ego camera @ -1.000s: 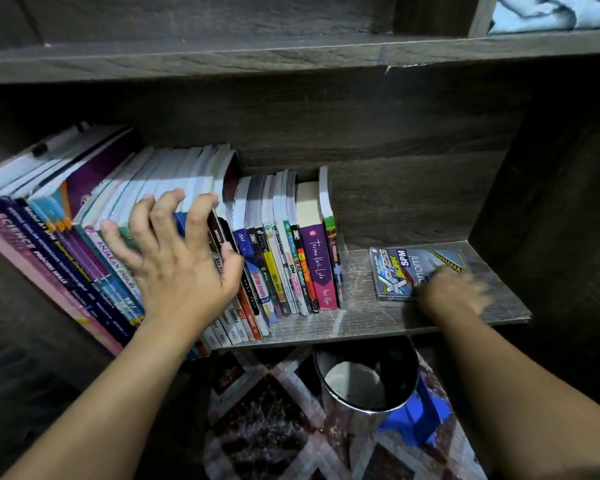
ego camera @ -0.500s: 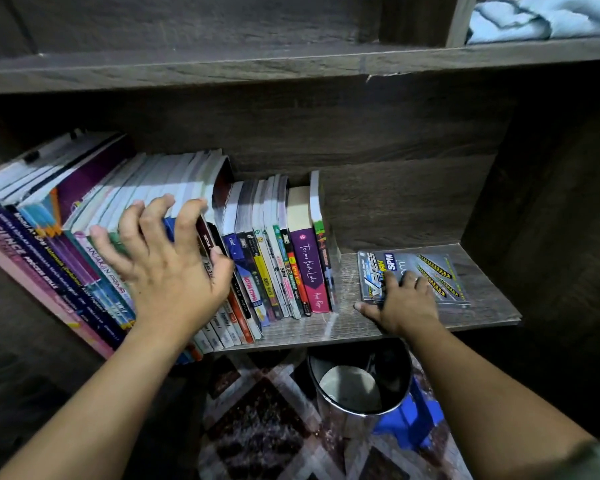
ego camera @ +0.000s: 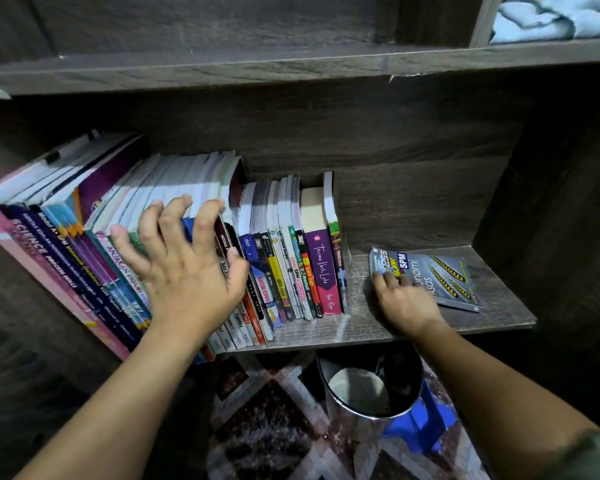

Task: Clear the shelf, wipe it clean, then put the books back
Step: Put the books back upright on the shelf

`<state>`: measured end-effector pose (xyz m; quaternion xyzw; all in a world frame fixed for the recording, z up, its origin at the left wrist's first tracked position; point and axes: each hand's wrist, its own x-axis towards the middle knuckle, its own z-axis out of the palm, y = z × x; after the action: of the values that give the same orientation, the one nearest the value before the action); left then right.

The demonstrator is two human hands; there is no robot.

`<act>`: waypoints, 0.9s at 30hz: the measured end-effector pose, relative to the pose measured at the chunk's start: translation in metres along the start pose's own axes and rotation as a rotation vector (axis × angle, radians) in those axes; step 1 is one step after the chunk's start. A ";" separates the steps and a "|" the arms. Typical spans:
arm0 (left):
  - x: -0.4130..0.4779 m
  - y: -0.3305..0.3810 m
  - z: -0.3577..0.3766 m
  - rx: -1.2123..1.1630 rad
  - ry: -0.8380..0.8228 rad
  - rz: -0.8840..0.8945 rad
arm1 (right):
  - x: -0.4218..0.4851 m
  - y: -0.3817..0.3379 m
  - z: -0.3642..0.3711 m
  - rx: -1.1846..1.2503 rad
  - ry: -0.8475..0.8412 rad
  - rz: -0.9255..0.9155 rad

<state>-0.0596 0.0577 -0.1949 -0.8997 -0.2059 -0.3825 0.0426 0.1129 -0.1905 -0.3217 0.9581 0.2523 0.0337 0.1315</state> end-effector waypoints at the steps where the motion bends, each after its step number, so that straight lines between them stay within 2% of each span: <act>1: 0.000 0.000 0.000 0.003 -0.004 0.001 | 0.000 0.000 -0.005 0.006 0.026 0.043; 4: 0.001 0.000 0.001 0.001 -0.008 -0.002 | 0.001 0.007 -0.033 0.165 0.141 0.207; 7: 0.002 0.002 0.001 -0.006 -0.016 -0.016 | 0.003 0.008 -0.074 0.511 0.289 0.330; 11: 0.002 0.002 0.000 -0.004 -0.029 -0.017 | 0.000 -0.013 -0.115 1.062 0.598 0.316; 13: 0.001 0.002 -0.001 -0.010 -0.033 -0.013 | -0.007 -0.029 -0.123 1.266 0.657 0.299; 15: 0.001 0.002 -0.002 -0.015 -0.033 -0.010 | -0.010 -0.040 -0.116 1.360 0.562 0.257; 19: 0.001 0.003 -0.002 -0.012 -0.035 -0.016 | -0.013 -0.043 -0.104 1.494 0.157 0.061; 21: 0.002 0.003 -0.002 -0.012 -0.034 -0.020 | -0.018 -0.036 -0.114 1.578 0.020 0.015; 24: 0.003 0.004 -0.001 -0.026 -0.027 -0.028 | -0.032 -0.027 -0.132 1.425 -0.025 -0.080; 27: 0.003 0.005 0.001 -0.025 -0.010 -0.027 | -0.052 -0.026 -0.140 1.310 0.065 -0.082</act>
<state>-0.0556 0.0545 -0.1929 -0.8992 -0.2134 -0.3811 0.0254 0.0374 -0.1615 -0.1934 0.8281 0.2607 -0.1031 -0.4854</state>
